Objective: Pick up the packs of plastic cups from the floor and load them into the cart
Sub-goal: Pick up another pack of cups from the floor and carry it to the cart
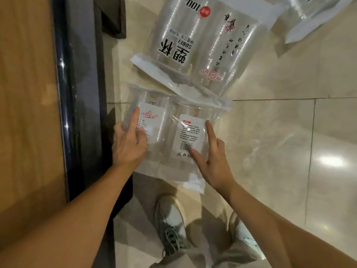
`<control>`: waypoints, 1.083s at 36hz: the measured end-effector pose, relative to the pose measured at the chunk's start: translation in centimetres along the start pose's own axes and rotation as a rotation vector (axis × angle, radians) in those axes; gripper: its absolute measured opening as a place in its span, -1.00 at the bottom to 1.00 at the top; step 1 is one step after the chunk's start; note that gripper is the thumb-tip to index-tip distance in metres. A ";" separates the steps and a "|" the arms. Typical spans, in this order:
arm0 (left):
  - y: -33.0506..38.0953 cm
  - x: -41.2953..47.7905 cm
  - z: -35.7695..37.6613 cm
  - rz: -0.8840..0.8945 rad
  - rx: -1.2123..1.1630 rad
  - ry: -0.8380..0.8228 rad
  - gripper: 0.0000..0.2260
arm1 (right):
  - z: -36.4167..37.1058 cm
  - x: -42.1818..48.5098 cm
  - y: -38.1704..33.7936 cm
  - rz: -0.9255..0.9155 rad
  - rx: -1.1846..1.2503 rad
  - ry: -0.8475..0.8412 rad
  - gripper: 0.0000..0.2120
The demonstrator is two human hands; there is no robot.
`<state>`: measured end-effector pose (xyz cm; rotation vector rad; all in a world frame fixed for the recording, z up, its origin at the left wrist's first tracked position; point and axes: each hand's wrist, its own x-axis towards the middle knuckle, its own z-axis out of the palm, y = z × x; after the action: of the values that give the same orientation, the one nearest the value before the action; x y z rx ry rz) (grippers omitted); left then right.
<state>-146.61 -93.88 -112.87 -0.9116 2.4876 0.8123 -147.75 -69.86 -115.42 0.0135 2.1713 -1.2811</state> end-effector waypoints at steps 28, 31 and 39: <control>36.7 -24.8 -29.9 0.519 -0.277 -0.341 -0.49 | -39.2 -26.8 -33.4 -0.001 0.129 0.432 -0.36; 43.0 -29.3 -34.3 0.617 -0.200 -0.318 -0.49 | -44.7 -32.7 -38.3 -0.030 0.128 0.492 -0.37; 59.6 -42.6 -44.6 0.856 -0.109 -0.374 -0.48 | -56.5 -47.5 -47.8 -0.066 0.158 0.699 -0.39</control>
<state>-162.31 -64.81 -33.70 0.3321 2.4537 1.2305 -151.67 -36.61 -34.07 0.5300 2.6404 -1.6591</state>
